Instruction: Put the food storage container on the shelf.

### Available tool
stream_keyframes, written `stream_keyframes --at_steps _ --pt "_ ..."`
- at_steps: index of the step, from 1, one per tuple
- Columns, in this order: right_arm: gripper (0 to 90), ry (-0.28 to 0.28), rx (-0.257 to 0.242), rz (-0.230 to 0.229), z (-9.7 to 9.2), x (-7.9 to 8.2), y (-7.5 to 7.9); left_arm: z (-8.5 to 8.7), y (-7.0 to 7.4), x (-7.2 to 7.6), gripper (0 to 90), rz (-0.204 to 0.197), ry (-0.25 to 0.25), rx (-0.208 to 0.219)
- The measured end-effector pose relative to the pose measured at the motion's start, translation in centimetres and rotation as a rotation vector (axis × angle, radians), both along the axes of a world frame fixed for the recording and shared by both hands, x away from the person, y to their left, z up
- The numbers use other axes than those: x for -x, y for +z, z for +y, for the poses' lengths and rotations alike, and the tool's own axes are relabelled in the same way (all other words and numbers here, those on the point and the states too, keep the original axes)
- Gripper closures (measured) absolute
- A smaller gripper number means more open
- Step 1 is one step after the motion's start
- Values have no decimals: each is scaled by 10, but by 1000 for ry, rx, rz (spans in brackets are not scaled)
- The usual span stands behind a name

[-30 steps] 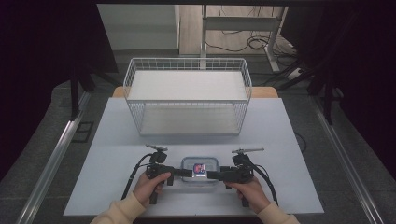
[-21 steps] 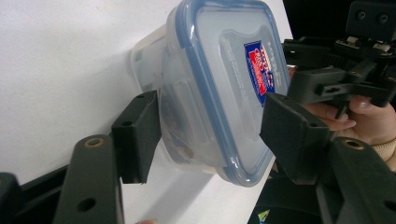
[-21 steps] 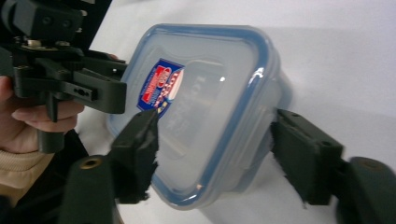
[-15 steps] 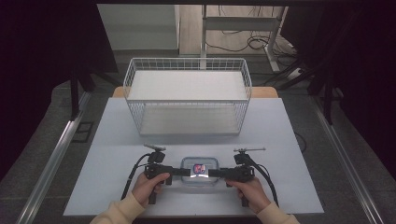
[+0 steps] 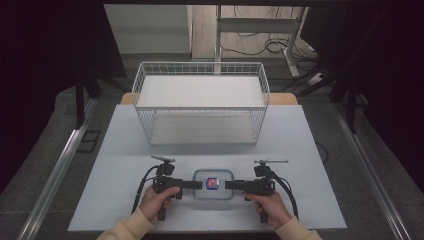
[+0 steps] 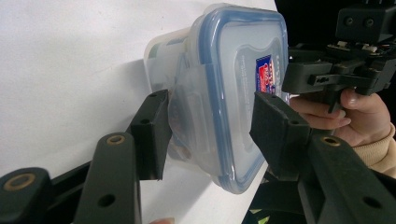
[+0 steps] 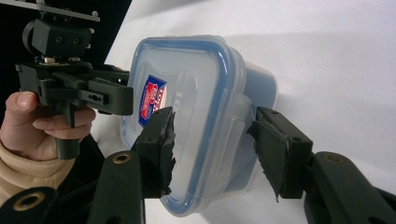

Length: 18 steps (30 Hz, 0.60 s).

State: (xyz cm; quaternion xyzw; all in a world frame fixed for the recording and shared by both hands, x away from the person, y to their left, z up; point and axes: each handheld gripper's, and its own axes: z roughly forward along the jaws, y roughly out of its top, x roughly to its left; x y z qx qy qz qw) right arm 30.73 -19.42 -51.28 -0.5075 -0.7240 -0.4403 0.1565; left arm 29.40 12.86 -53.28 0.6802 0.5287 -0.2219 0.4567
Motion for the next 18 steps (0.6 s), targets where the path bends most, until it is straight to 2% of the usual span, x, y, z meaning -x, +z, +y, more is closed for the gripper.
stream_keyframes --at_steps 18 --pt "513 1 -4 -27 -1 3 2 -1 7 3 509 -35 8 -25"
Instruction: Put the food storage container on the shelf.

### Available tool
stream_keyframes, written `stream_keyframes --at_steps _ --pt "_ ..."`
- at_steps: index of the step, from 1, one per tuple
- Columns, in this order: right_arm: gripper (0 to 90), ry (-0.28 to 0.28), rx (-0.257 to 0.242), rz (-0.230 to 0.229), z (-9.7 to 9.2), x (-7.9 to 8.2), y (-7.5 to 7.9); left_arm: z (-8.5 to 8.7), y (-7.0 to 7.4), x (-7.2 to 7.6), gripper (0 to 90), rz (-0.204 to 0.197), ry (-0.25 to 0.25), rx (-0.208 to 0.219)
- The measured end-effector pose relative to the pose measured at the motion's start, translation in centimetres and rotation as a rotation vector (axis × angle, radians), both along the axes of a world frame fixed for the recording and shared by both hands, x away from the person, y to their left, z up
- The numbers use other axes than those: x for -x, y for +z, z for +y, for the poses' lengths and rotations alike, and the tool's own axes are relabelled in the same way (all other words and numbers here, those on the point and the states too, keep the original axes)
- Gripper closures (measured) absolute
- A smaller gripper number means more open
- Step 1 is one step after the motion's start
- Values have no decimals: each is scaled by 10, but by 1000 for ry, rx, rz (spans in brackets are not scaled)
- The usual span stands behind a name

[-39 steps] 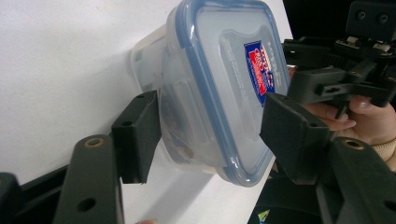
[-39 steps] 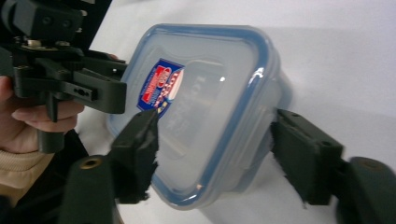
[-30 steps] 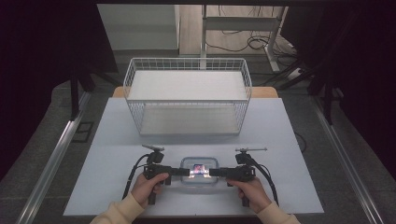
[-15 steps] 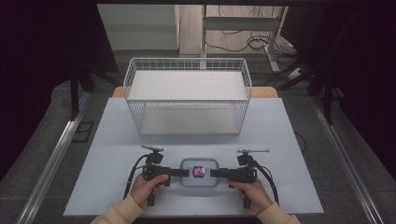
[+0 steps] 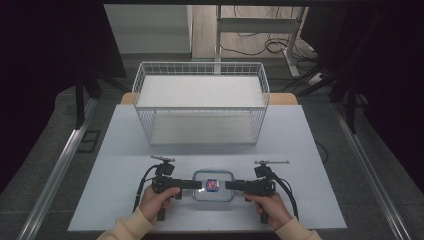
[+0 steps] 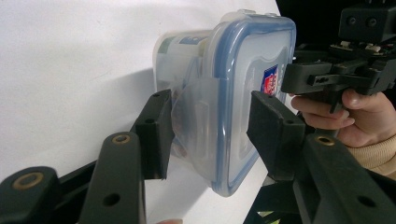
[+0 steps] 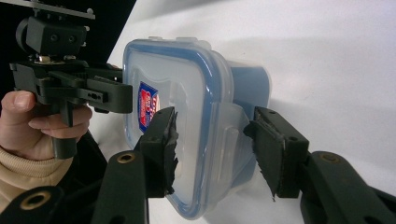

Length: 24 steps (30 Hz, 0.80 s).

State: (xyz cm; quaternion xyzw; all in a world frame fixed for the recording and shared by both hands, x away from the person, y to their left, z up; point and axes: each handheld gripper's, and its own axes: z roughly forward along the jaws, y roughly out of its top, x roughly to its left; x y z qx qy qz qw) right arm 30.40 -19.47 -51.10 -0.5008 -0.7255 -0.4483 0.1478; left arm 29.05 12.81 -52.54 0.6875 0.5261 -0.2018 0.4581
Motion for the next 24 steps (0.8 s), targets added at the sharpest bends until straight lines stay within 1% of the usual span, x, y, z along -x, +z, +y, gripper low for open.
stream_keyframes --at_steps 7,9,12,15,17,21,24 --pt "513 3 0 -12 1 0 1 0 2 0 508 -9 9 -6" --pt "513 4 1 -16 1 0 1 1 4 1 509 -20 4 -6" --pt "513 6 2 -38 1 1 6 2 7 0 509 -30 3 -2" --pt "513 5 0 -47 2 0 9 2 11 0 509 -43 7 -7" --pt "513 3 -1 -44 2 -1 11 2 12 -1 509 -45 7 -8" --pt "513 8 5 -54 4 -4 15 4 15 -4 509 -51 10 0" --pt "513 8 4 -59 5 -7 18 4 18 -6 509 -57 12 -5"
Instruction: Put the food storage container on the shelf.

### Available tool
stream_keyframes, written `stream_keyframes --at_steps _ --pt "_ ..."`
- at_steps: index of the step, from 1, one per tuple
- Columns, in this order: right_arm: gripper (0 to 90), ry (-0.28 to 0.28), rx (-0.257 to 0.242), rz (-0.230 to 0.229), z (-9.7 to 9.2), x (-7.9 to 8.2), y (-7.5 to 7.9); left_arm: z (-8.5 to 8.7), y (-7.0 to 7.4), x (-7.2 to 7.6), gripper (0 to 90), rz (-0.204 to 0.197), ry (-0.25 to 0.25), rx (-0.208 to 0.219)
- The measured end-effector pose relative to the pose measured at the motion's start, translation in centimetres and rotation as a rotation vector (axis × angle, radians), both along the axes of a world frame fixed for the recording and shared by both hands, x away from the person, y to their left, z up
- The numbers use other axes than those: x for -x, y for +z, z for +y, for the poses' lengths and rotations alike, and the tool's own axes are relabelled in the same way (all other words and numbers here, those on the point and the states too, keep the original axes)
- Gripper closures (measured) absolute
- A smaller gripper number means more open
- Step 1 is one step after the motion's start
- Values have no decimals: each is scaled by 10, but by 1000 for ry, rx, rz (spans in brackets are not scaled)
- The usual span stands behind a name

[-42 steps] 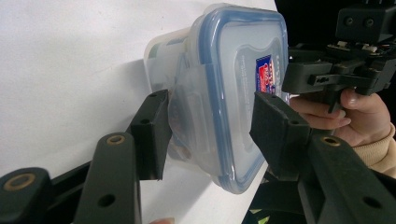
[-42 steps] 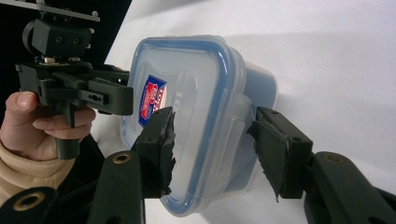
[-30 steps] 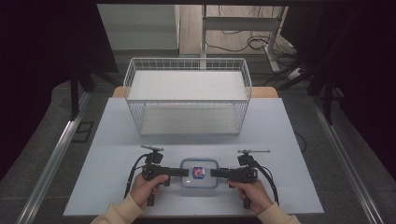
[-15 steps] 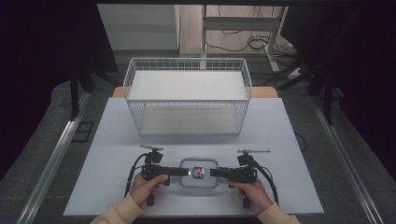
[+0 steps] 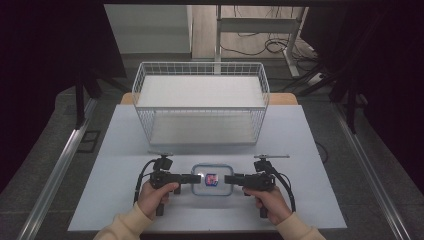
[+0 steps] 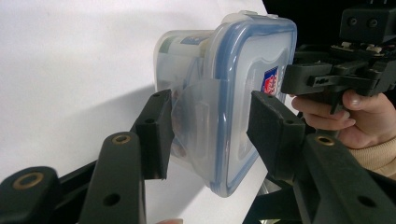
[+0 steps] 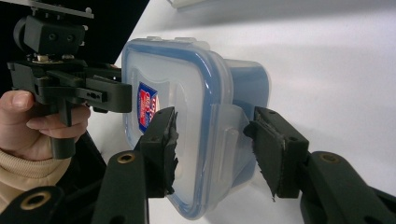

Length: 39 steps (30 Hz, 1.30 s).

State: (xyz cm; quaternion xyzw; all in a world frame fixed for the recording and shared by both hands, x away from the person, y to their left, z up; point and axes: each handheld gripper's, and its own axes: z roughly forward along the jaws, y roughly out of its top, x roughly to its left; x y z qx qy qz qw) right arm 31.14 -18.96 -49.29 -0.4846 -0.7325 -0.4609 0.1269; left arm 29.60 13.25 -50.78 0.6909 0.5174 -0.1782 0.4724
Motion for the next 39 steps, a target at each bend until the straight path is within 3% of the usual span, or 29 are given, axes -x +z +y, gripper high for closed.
stream_keyframes --at_steps 4,15,39 --pt "513 2 0 -10 0 -4 5 1 10 -5 509 -16 3 -1" --pt "512 27 10 -93 11 -16 50 11 49 -10 510 -95 30 11" --pt "511 64 13 -201 34 -51 113 32 106 -34 509 -189 81 27"
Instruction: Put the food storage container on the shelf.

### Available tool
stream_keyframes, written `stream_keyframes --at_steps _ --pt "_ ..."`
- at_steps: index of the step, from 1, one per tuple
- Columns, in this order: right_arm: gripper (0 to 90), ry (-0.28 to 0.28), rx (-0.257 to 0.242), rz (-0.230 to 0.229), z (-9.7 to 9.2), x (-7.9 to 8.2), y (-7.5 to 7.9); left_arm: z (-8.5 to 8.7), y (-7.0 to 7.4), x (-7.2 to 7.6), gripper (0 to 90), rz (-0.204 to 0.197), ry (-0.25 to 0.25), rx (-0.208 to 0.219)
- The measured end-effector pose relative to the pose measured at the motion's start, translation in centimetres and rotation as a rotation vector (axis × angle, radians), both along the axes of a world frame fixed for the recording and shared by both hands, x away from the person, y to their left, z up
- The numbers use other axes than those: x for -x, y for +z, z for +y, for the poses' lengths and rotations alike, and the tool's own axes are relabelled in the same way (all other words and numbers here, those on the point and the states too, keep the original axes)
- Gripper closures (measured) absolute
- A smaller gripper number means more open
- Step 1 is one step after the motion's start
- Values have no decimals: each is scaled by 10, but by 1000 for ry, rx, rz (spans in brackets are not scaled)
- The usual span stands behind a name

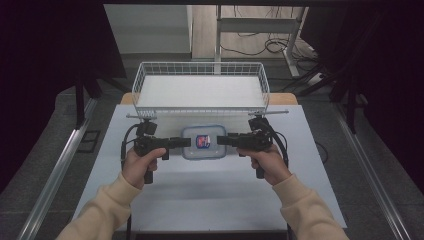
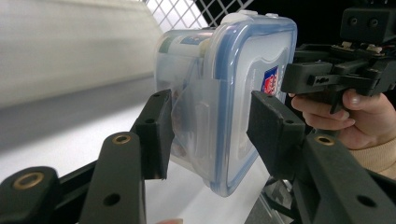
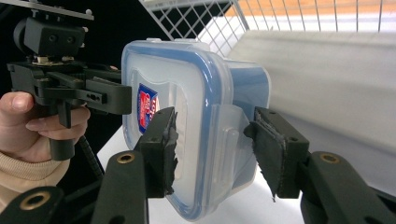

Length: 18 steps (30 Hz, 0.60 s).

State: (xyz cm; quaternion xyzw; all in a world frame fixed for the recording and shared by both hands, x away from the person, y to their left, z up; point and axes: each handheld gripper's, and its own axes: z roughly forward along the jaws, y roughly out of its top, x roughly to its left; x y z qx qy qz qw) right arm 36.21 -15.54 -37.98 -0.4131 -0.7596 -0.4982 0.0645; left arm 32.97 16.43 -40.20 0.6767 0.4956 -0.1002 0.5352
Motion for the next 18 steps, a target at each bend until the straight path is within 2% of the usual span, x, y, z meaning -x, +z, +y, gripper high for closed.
stream_keyframes --at_steps 10,14,18 --pt "511 8 -7 -47 6 -16 26 5 26 -14 509 -35 17 4" --pt "511 10 -8 -53 7 -21 33 6 33 -18 509 -45 22 2" --pt "511 15 -13 -54 9 -32 43 8 43 -27 509 -46 30 0"
